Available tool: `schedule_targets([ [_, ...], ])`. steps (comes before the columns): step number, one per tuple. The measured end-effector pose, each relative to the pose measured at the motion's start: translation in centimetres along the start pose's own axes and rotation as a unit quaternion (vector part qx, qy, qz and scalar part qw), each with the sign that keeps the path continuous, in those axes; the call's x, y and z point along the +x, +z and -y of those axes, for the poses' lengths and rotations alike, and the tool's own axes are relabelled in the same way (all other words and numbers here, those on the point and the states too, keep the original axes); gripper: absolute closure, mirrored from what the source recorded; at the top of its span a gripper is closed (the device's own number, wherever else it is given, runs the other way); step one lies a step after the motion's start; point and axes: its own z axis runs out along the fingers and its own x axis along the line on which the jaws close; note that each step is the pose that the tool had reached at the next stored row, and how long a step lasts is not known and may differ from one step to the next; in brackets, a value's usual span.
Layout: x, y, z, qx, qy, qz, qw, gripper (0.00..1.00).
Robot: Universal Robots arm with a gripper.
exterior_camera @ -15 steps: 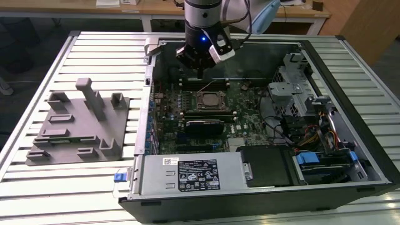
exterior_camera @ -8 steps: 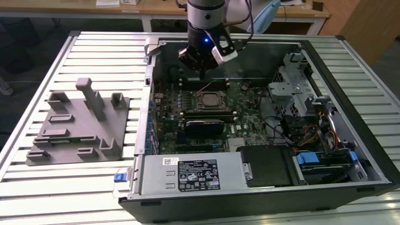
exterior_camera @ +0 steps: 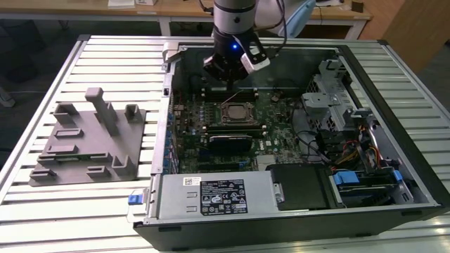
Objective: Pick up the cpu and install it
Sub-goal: 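Install the first cpu locking lever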
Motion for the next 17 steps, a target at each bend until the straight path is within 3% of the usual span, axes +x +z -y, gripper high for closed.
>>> schedule_targets([
  [17,-0.83,0.99,-0.09,-0.0003,-0.011,-0.0007,0.9999,0.89],
])
